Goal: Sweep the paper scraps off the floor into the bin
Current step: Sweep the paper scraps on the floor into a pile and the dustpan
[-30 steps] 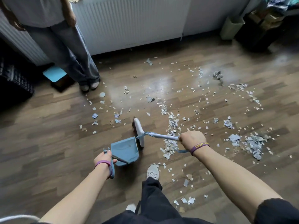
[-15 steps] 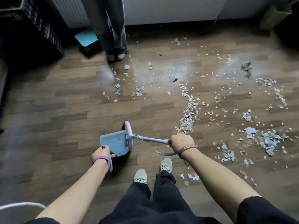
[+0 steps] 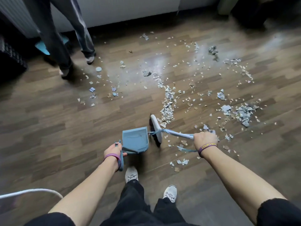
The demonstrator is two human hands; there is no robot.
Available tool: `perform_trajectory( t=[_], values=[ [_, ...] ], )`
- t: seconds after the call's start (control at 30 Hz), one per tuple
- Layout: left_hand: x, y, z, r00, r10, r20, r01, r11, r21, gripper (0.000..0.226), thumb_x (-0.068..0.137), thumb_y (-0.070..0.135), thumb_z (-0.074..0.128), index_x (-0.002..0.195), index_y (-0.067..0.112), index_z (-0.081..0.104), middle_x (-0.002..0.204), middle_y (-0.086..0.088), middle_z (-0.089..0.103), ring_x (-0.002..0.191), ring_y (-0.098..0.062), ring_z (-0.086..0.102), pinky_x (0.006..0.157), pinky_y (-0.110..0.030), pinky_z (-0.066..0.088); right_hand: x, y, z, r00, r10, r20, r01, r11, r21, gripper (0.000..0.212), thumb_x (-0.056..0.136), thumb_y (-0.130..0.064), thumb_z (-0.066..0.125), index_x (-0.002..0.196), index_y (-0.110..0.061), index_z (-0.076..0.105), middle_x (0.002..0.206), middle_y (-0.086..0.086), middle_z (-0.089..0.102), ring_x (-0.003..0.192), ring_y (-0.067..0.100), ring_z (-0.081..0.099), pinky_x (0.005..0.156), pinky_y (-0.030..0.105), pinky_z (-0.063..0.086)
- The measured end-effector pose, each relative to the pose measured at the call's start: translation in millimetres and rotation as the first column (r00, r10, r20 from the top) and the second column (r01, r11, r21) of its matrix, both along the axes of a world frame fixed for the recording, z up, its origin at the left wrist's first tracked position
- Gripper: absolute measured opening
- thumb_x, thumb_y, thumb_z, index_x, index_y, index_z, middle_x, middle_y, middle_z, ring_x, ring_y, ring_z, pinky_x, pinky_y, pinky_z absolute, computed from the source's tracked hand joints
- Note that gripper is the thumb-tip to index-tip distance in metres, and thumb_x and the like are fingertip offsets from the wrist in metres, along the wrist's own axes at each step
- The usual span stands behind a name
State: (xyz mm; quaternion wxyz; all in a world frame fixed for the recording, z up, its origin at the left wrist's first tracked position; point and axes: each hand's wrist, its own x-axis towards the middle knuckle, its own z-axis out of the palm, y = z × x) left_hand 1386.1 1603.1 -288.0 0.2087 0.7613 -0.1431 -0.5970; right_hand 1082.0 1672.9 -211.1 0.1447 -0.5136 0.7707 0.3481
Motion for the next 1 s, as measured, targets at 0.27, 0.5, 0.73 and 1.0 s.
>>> perform_trajectory(
  t=[0.27,0.5,0.73,1.0],
  values=[
    [-102,71,9,0.983,-0.182,-0.011,0.182,0.983,-0.041,0.038,0.099,0.025,0.048,0.134,0.011,0.049,0.113,-0.007,0.06,0.032,-0.004,0.058,0.042,-0.021,0.042,-115,130,27,0.992,-0.119,-0.043,0.116,0.992,-0.057,0.04,0.097,-0.009,0.036,0.123,-0.024,0.061,0.116,-0.001,0.067,0.108,0.02,0.064,0.085,0.027,0.048],
    [-220,133,31,0.947,-0.32,-0.009,0.319,0.947,-0.021,0.035,0.1,0.02,0.041,0.132,0.012,0.05,0.091,-0.001,0.059,0.061,-0.011,0.054,0.036,-0.01,0.04,-179,237,66,0.92,-0.392,0.004,0.389,0.911,-0.135,0.035,0.094,-0.014,0.042,0.121,-0.023,0.062,0.119,0.002,0.064,0.109,0.025,0.062,0.09,0.034,0.051],
    [-278,161,36,0.821,-0.571,-0.025,0.567,0.82,-0.081,0.04,0.1,0.018,0.041,0.135,-0.003,0.043,0.129,-0.02,0.055,0.08,-0.018,0.06,0.049,-0.012,0.052,-182,297,78,0.808,-0.582,0.087,0.587,0.807,-0.055,0.039,0.085,-0.012,0.05,0.123,-0.015,0.059,0.122,0.006,0.062,0.11,0.029,0.061,0.089,0.042,0.054],
    [-321,162,37,0.754,-0.657,0.025,0.656,0.749,-0.091,0.038,0.1,0.023,0.045,0.133,0.005,0.049,0.086,-0.01,0.057,0.023,0.0,0.044,0.027,-0.009,0.032,-167,301,62,0.63,-0.697,0.342,0.583,0.716,0.385,0.03,0.088,-0.015,0.052,0.116,-0.008,0.058,0.111,0.011,0.06,0.091,0.028,0.061,0.08,0.032,0.05]
  ],
)
